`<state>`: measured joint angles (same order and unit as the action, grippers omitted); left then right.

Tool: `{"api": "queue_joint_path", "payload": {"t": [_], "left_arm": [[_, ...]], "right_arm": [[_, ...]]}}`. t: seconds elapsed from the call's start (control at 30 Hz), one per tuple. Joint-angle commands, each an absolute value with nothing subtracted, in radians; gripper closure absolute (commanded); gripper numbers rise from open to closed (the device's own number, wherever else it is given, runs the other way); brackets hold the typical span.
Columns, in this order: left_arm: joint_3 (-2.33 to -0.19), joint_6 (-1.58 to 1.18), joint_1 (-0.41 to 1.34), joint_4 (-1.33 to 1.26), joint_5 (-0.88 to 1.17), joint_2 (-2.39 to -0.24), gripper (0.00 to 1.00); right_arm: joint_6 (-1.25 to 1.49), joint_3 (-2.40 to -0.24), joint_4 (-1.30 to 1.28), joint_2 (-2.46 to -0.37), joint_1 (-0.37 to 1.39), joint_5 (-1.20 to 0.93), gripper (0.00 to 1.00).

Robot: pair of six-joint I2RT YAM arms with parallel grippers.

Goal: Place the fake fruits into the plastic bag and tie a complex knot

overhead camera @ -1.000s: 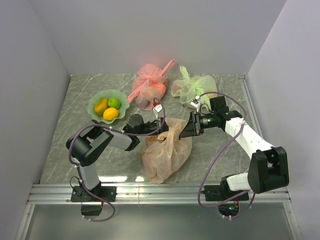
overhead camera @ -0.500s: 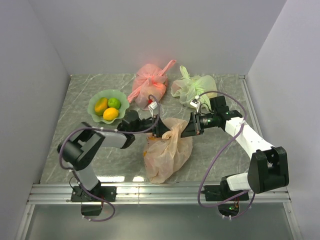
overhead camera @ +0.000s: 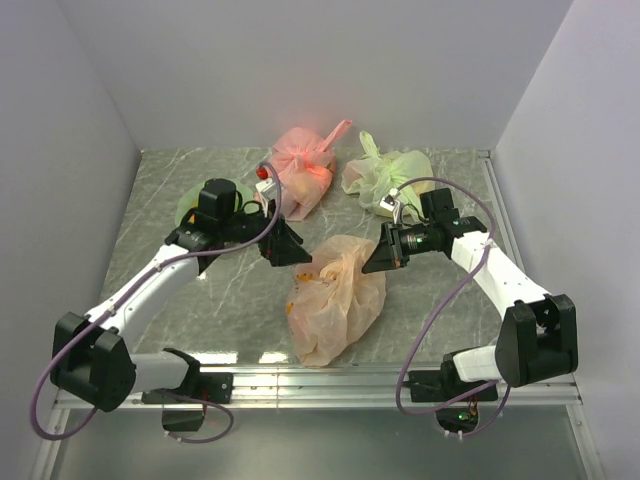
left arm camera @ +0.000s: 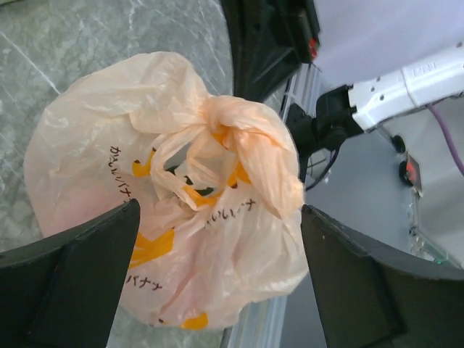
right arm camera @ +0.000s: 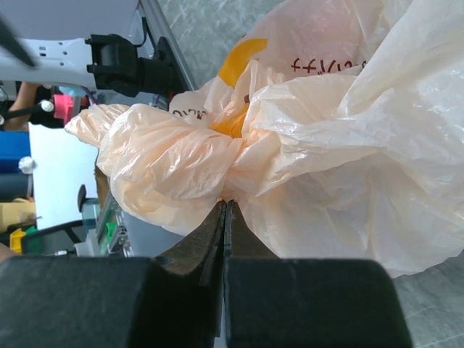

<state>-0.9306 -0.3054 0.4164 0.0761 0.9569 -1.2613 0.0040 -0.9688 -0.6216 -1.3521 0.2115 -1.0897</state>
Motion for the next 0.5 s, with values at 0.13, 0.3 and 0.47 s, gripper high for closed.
{"api": "queue_joint_path", "payload": {"t": [0.13, 0.3, 0.47], "left_arm": [[-1.089, -0.112, 0.478, 0.451, 0.919, -1.272, 0.01], [-1.176, -0.074, 0.583, 0.529, 0.833, -1.347, 0.04], [-1.215, -0.11, 0.63, 0.514, 0.778, -1.411, 0.11]], "right_arm": [[-0.034, -1.023, -0.634, -1.324, 0.222, -1.077, 1.0], [-0.02, -1.026, -0.621, -1.322, 0.244, -1.057, 1.0], [-0.023, -1.032, -0.627, -1.321, 0.258, -1.045, 1.0]]}}
